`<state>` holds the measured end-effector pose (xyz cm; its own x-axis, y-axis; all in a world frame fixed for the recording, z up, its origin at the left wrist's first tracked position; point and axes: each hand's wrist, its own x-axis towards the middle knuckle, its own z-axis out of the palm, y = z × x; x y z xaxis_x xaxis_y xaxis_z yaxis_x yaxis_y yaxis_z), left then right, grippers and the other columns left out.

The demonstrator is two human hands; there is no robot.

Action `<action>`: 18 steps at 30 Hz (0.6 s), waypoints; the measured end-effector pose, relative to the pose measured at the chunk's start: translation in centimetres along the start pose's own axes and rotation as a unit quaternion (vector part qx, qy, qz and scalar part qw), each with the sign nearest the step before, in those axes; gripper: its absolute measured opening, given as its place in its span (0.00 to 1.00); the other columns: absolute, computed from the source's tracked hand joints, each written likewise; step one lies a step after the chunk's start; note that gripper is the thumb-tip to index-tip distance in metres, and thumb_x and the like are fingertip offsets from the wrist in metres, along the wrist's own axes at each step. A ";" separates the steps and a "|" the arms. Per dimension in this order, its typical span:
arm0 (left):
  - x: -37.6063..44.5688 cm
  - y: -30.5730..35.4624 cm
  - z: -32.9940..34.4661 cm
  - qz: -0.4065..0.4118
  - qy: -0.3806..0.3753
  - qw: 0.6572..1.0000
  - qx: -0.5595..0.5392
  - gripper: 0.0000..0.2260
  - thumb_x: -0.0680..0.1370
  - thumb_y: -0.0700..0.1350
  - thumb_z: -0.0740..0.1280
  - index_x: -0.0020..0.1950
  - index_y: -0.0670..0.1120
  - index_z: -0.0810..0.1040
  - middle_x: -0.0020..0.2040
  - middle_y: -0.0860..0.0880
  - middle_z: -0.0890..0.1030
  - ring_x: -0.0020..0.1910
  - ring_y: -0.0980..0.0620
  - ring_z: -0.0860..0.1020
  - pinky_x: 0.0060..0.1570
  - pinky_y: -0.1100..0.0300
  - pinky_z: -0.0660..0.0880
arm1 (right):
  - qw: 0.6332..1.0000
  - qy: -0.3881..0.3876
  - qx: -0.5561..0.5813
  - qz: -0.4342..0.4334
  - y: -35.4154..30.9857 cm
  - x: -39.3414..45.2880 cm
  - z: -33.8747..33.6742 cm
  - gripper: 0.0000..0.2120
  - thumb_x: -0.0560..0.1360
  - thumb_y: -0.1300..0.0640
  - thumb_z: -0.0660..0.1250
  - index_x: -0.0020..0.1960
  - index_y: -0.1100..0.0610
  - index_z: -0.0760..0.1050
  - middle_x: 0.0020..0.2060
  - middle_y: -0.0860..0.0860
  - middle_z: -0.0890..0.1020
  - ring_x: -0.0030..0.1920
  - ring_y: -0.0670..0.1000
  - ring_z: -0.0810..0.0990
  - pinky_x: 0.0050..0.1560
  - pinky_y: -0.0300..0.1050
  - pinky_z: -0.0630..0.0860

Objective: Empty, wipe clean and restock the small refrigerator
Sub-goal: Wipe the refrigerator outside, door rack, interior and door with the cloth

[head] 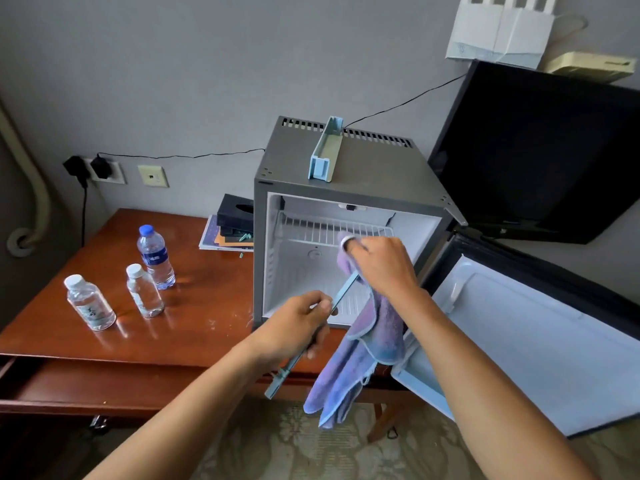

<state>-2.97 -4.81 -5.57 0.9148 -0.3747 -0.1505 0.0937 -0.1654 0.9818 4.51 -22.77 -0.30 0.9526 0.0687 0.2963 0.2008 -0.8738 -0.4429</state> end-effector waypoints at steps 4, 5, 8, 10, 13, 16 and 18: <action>0.4 0.6 -0.8 0.010 0.003 0.997 -0.080 0.11 0.87 0.44 0.57 0.48 0.41 0.72 0.32 0.46 0.70 0.25 0.51 0.67 0.29 0.60 0.65 | 0.872 0.084 0.428 0.222 2.3 0.9 -0.7 0.28 0.80 0.35 0.62 0.35 0.56 0.82 0.34 0.46 0.86 0.39 0.43 0.85 0.46 0.40 0.81; 0.5 0.7 -0.8 0.016 0.001 0.996 -0.089 0.12 0.87 0.43 0.57 0.47 0.41 0.72 0.32 0.45 0.71 0.26 0.50 0.68 0.29 0.60 0.66 | 0.819 0.056 0.511 0.257 3.1 1.1 0.0 0.26 0.79 0.37 0.63 0.40 0.58 0.83 0.40 0.53 0.87 0.44 0.50 0.87 0.48 0.46 0.83; 1.3 1.1 -0.3 0.010 -0.004 0.995 -0.098 0.11 0.87 0.42 0.57 0.48 0.40 0.73 0.32 0.45 0.72 0.27 0.49 0.71 0.31 0.60 0.68 | 0.746 0.028 0.623 0.236 3.5 0.2 1.3 0.22 0.80 0.48 0.58 0.49 0.67 0.78 0.41 0.59 0.81 0.42 0.56 0.80 0.40 0.42 0.78; 1.7 1.1 -0.1 0.002 -0.012 0.997 -0.079 0.11 0.87 0.43 0.58 0.52 0.37 0.74 0.31 0.45 0.71 0.26 0.50 0.68 0.29 0.61 0.67 | 0.733 0.049 0.643 0.219 4.2 -0.4 0.8 0.26 0.80 0.50 0.53 0.45 0.72 0.76 0.34 0.60 0.76 0.35 0.56 0.74 0.34 0.42 0.71; 1.7 1.1 -0.5 -0.005 -0.032 0.997 -0.073 0.12 0.87 0.44 0.57 0.55 0.36 0.74 0.32 0.45 0.70 0.26 0.49 0.65 0.29 0.62 0.66 | 0.705 0.064 0.672 0.217 6.0 -1.0 -0.3 0.25 0.80 0.50 0.51 0.39 0.68 0.75 0.32 0.59 0.76 0.35 0.56 0.73 0.33 0.42 0.67; 2.3 1.8 -0.6 0.007 -0.005 0.983 -0.182 0.10 0.86 0.40 0.58 0.54 0.37 0.76 0.33 0.45 0.70 0.28 0.49 0.68 0.29 0.62 0.67 | 0.503 0.077 0.811 0.290 6.0 -2.1 1.0 0.08 0.81 0.51 0.60 0.53 0.47 0.78 0.49 0.46 0.82 0.48 0.47 0.81 0.47 0.41 0.77; 3.4 2.6 -0.4 0.023 0.031 0.964 -0.265 0.09 0.85 0.36 0.57 0.51 0.37 0.75 0.36 0.44 0.72 0.31 0.50 0.73 0.34 0.62 0.73 | 0.545 0.071 0.772 0.319 5.0 -2.9 2.3 0.09 0.82 0.46 0.59 0.52 0.48 0.76 0.49 0.49 0.81 0.47 0.50 0.81 0.51 0.48 0.78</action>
<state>0.53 -6.20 -3.45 0.9431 -0.3125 -0.1134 0.2238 0.3447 0.9116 3.28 -26.19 -5.35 0.9361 -0.1453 -0.3204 -0.1037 0.7562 -0.6461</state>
